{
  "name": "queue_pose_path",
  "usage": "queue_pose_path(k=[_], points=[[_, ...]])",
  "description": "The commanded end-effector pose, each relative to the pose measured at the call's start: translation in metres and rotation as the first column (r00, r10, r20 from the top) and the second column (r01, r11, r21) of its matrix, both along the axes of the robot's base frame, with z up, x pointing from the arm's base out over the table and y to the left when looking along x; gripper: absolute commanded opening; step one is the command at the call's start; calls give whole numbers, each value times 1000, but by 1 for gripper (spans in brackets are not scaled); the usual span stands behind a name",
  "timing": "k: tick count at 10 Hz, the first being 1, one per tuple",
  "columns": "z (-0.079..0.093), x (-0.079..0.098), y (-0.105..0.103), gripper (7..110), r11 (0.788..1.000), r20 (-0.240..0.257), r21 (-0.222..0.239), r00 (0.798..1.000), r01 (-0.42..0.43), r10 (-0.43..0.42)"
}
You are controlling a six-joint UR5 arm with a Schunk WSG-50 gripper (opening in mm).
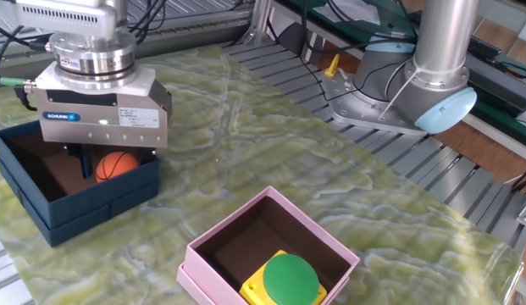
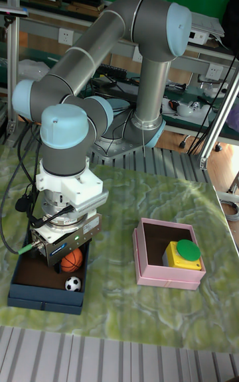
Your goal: Move an object from one box to another
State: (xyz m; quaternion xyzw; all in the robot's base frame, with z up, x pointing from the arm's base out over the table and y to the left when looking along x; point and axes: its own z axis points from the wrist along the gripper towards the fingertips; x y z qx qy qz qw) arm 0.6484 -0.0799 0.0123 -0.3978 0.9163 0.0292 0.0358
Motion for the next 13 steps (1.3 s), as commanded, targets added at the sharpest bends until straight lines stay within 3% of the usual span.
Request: queue_pose_path(k=[1,6,7,8,9,13], points=[[-4,4,0,66,1000,11,1,1000,-6,6],[1,3,-3,66,999,-7,2,999,36,-36],[3,2,-4,22,999,-15,1,999,52,-52],[3,2,-3,22,997,-15,3,997,72,-72],[2,3,1,7,997,-14,11,997,77,-76],[3,-5,14,7,992,-48,66,993,108,-105]])
